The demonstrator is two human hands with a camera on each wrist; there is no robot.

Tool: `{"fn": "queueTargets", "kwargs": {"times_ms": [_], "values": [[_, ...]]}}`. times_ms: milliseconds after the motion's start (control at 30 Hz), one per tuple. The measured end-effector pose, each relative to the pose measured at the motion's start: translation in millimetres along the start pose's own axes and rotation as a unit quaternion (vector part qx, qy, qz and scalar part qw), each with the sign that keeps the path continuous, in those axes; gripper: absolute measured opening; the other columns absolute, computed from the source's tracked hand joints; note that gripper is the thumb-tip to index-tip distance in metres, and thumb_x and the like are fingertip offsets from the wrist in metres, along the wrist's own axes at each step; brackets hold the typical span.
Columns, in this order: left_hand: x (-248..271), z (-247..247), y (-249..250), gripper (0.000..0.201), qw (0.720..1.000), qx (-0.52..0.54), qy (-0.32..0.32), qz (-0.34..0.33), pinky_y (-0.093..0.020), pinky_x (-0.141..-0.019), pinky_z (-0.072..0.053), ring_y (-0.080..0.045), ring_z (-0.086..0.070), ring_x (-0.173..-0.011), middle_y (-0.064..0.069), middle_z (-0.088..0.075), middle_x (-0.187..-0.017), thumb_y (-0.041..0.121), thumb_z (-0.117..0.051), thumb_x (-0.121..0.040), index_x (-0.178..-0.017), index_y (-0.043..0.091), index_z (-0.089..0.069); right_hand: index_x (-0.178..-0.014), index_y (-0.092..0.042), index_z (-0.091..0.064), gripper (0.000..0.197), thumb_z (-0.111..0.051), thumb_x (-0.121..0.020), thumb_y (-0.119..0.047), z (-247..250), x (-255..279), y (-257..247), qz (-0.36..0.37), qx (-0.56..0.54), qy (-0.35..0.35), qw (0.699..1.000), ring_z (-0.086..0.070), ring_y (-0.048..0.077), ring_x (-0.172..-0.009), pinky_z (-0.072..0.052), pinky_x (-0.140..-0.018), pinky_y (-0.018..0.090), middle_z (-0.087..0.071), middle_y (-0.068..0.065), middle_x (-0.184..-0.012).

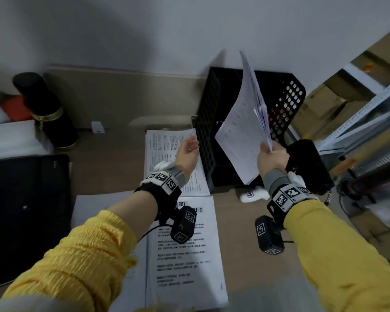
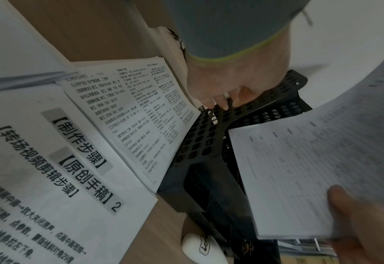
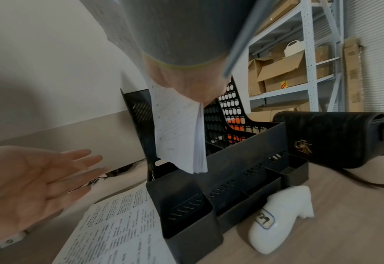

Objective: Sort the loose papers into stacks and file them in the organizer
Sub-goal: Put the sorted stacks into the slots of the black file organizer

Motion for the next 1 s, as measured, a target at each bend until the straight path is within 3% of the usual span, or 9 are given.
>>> {"fn": "queueTargets", "kwargs": {"times_ms": [200, 333, 533, 667, 767, 833, 900, 933, 1000], "values": [[-20.9, 11.7, -1.8, 0.045, 1.0, 0.004, 0.02, 0.016, -0.022, -0.086, -0.043, -0.021, -0.05, -0.128, -0.007, -0.054, -0.138, -0.004, -0.036, -0.098, -0.14, 0.011, -0.042, -0.089, -0.017, -0.067, 0.032, -0.04, -0.086, 0.001, -37.5, -21.9, -17.1, 0.022, 0.05, -0.022, 0.998, -0.05, 0.024, -0.072, -0.041, -0.064, 0.027, -0.051, 0.005, -0.07], [-34.4, 23.4, -7.9, 0.043, 0.999, 0.004, 0.045, 0.027, -0.01, -0.067, -0.045, -0.017, -0.055, -0.122, -0.004, -0.057, -0.135, -0.003, -0.039, -0.098, -0.137, 0.014, -0.044, -0.057, -0.018, -0.04, 0.033, -0.037, -0.081, 0.005, -57.8, -34.6, -20.6, 0.016, 0.079, -0.035, 0.996, -0.032, 0.018, -0.051, -0.029, -0.053, 0.025, -0.034, -0.002, -0.055], [-58.7, 36.2, -17.9, 0.041, 0.997, 0.001, 0.07, 0.03, -0.007, -0.059, -0.047, -0.015, -0.059, -0.109, -0.006, -0.06, -0.131, -0.004, -0.04, -0.097, -0.134, 0.013, -0.046, -0.063, -0.025, -0.049, 0.04, -0.033, -0.081, 0.006, -81.3, -54.1, -24.5, 0.02, 0.044, -0.039, 0.998, -0.028, 0.011, -0.048, -0.022, -0.046, 0.021, -0.034, -0.005, -0.054], [-67.6, 40.2, -26.6, 0.043, 0.996, 0.001, 0.075, 0.041, -0.015, -0.07, -0.045, -0.019, -0.058, -0.118, -0.008, -0.06, -0.131, -0.006, -0.039, -0.097, -0.135, 0.013, -0.045, -0.096, -0.02, -0.066, 0.029, -0.042, -0.092, -0.005, -105.7, -52.7, -5.3, -0.009, -0.007, -0.08, 0.997, -0.053, 0.023, -0.072, -0.045, -0.066, 0.031, -0.057, 0.003, -0.08], [-72.4, 45.3, -35.5, 0.043, 0.995, 0.001, 0.083, 0.046, -0.014, -0.067, -0.049, -0.02, -0.059, -0.117, -0.009, -0.059, -0.131, -0.007, -0.04, -0.096, -0.134, 0.012, -0.046, -0.093, -0.005, -0.061, 0.018, -0.048, -0.094, -0.017, -134.4, -43.2, 9.5, -0.046, 0.006, -0.162, 0.986, -0.055, 0.026, -0.079, -0.042, -0.07, 0.03, -0.058, 0.011, -0.085], [-74.7, 48.4, -41.6, 0.042, 0.995, 0.002, 0.088, 0.038, -0.006, -0.059, -0.049, -0.023, -0.059, -0.117, -0.012, -0.057, -0.134, -0.009, -0.041, -0.095, -0.134, 0.009, -0.046, -0.088, -0.007, -0.059, 0.016, -0.047, -0.094, -0.016, -142.2, -40.1, 11.8, -0.025, 0.017, -0.181, 0.983, -0.058, 0.028, -0.08, -0.041, -0.068, 0.029, -0.057, 0.007, -0.076], [-75.5, 51.7, -45.6, 0.042, 0.996, 0.012, 0.089, 0.027, -0.007, -0.063, -0.051, -0.025, -0.059, -0.115, -0.015, -0.053, -0.137, -0.011, -0.04, -0.095, -0.133, 0.004, -0.045, -0.084, -0.013, -0.057, 0.014, -0.047, -0.093, -0.012, -143.6, -37.7, 12.0, -0.005, 0.032, -0.194, 0.98, -0.057, 0.029, -0.081, -0.04, -0.068, 0.029, -0.056, 0.003, -0.072], [-75.2, 53.3, -47.1, 0.042, 0.996, 0.011, 0.088, 0.027, -0.011, -0.065, -0.052, -0.024, -0.059, -0.111, -0.016, -0.054, -0.136, -0.011, -0.041, -0.095, -0.133, 0.004, -0.045, -0.091, -0.014, -0.06, 0.013, -0.048, -0.091, -0.011, -144.6, -36.9, 13.9, -0.002, 0.034, -0.209, 0.977, -0.058, 0.029, -0.086, -0.042, -0.07, 0.029, -0.06, 0.005, -0.08], [-73.6, 57.6, -50.5, 0.041, 0.996, -0.003, 0.081, 0.032, -0.012, -0.065, -0.047, -0.02, -0.058, -0.105, -0.014, -0.058, -0.129, -0.01, -0.041, -0.095, -0.134, 0.004, -0.045, -0.12, -0.016, -0.059, 0.034, -0.052, -0.087, -0.011, -145.7, -33.1, 18.0, 0.01, 0.034, -0.226, 0.973, -0.059, 0.027, -0.098, -0.045, -0.079, 0.028, -0.065, 0.007, -0.104]]}}
Point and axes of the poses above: each hand's wrist, its own x-axis away from the middle knuckle, its own z-axis out of the back of the hand, y = z × x, the point moved 7 cm from there along -x, towards the middle knuckle
